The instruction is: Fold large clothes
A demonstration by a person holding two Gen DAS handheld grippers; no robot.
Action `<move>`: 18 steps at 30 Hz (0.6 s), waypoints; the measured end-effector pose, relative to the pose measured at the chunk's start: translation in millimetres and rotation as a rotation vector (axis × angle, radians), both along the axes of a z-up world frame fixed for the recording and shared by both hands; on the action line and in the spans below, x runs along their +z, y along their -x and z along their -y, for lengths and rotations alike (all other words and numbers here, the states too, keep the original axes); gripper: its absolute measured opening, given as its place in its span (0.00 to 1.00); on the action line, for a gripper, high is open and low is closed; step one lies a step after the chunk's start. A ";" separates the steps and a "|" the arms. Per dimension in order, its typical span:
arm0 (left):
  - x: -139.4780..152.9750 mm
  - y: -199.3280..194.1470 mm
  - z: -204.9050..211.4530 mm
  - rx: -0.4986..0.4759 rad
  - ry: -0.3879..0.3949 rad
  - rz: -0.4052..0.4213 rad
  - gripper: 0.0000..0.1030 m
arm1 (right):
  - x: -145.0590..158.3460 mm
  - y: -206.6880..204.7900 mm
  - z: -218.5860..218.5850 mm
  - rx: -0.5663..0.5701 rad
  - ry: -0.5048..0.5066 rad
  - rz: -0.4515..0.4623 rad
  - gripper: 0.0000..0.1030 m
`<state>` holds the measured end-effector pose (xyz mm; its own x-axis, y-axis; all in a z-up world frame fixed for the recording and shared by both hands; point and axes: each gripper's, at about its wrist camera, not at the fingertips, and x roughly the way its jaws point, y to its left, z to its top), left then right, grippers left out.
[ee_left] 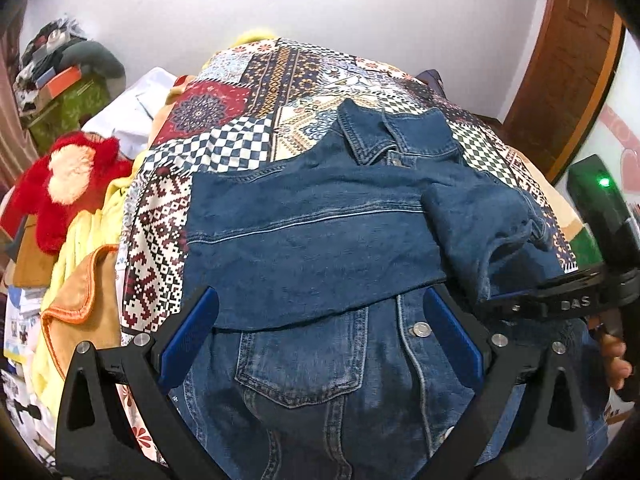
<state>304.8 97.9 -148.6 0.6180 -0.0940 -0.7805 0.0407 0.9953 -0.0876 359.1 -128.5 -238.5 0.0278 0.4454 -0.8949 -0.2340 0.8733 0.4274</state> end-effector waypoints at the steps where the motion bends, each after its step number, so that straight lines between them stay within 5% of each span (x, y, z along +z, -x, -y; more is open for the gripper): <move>1: 1.8 -0.3 3.9 -0.010 -0.006 0.002 1.00 | 6.2 4.6 5.8 0.004 -0.004 0.015 0.12; 6: 16.5 -7.5 32.8 -0.070 -0.043 0.027 1.00 | 49.3 15.3 38.6 -0.013 -0.011 0.150 0.12; 12: 31.5 -30.4 88.6 -0.186 -0.078 0.042 1.00 | 103.3 17.5 107.7 -0.105 0.072 0.351 0.12; 18: 23.4 -57.1 158.2 -0.334 -0.134 0.002 1.00 | 125.1 23.5 166.8 -0.188 0.201 0.471 0.12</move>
<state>361.9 -60.3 -125.2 0.5722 -0.1880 -0.7983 0.3662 0.9295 0.0436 335.6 -295.3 -113.4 0.5090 0.2159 -0.8332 -0.1922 0.9721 0.1345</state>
